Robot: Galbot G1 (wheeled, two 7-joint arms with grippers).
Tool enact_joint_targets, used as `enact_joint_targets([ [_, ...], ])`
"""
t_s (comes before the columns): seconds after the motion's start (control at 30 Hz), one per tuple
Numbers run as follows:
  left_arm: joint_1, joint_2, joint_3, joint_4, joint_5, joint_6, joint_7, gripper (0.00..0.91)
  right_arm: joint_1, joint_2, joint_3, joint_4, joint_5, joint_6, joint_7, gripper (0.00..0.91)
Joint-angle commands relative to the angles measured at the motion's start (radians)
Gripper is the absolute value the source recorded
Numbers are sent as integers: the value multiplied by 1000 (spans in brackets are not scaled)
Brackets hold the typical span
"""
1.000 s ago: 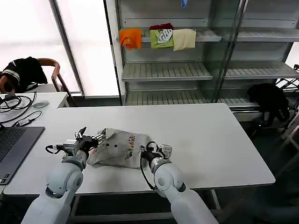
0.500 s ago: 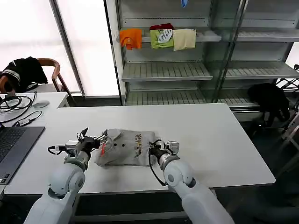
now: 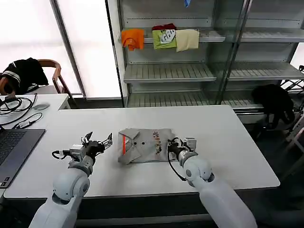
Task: Fold and organize the clothes.
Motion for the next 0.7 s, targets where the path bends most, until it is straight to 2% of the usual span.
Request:
enact_joint_targets([
  [0.03, 11, -2, -3, -9, 2, 1, 0, 907, -1, -42, 27, -6, -128, 1, -74, 907],
  [0.07, 13, -2, -3, -13, 2, 1, -1, 907, -5, -40, 40, 2, -145, 2, -72, 907],
  [0.1, 15, -2, -3, -14, 2, 1, -1, 907, -12, -35, 66, 22, -206, 2, -82, 907],
  [0.17, 21, -2, -5, -18, 1, 1, -1, 907, -19, -35, 78, 44, -217, 2, -82, 907],
  [0.2, 22, -3, -5, -19, 1, 1, -2, 907, -22, -32, 92, 79, -272, 3, -91, 907],
  [0.27, 25, -5, -4, -22, 1, 1, -2, 907, -21, -12, 97, 122, -292, 4, -83, 907],
  [0.33, 29, -6, -3, -26, 2, 1, -3, 907, -20, 19, 88, 137, -352, 6, -93, 907],
  [0.5, 45, -4, -8, -32, 1, 1, -2, 907, -7, 151, 37, 109, -346, 33, -81, 907],
  [0.7, 69, 7, -32, -44, -3, 0, -2, 907, -2, 233, -4, 45, -345, 26, -50, 907],
])
